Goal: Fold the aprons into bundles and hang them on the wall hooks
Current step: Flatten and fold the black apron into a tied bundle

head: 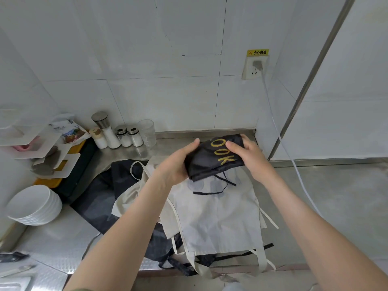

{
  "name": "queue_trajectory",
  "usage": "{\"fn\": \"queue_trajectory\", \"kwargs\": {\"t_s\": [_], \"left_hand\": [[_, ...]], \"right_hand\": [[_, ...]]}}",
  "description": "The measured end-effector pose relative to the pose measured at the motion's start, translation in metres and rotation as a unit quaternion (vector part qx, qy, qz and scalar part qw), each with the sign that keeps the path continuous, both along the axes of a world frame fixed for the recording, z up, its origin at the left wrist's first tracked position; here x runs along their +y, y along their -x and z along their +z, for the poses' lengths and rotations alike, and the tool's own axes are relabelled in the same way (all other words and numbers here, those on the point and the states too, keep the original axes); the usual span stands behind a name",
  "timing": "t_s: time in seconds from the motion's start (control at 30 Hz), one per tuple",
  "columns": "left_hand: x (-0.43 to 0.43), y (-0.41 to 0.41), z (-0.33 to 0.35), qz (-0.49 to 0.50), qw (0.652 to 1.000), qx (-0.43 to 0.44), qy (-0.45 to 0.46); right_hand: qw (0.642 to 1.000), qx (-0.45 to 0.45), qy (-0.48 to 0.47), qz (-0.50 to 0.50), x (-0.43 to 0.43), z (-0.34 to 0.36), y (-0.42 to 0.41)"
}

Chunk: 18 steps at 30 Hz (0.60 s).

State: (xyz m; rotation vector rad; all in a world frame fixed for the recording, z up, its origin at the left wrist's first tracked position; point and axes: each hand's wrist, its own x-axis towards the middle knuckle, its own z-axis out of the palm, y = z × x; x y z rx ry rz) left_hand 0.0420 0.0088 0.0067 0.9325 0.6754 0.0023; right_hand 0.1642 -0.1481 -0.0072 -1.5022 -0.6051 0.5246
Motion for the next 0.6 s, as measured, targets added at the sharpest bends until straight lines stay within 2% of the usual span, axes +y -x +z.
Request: {"fn": "queue_trajectory", "kwargs": {"t_s": [0.07,0.17,0.33,0.5,0.6], "left_hand": [[-0.001,0.000,-0.001,0.039,0.998,-0.025,-0.042],[-0.001,-0.002,0.000,0.107,0.986,-0.085,-0.100],[-0.001,-0.001,-0.001,0.107,0.968,-0.164,-0.158],[-0.002,0.001,0.000,0.108,0.958,-0.167,-0.209],[0.002,0.007,-0.004,0.079,0.960,-0.137,-0.230]], "right_hand": [[0.999,0.019,0.008,-0.036,-0.003,0.000,-0.004],[0.998,0.051,0.012,-0.020,-0.003,0.001,-0.005],[0.992,0.122,-0.016,0.001,0.004,0.009,-0.001],[0.982,0.177,-0.069,0.015,0.001,0.016,-0.002],[0.955,0.257,-0.144,-0.022,-0.002,0.019,-0.009]]}}
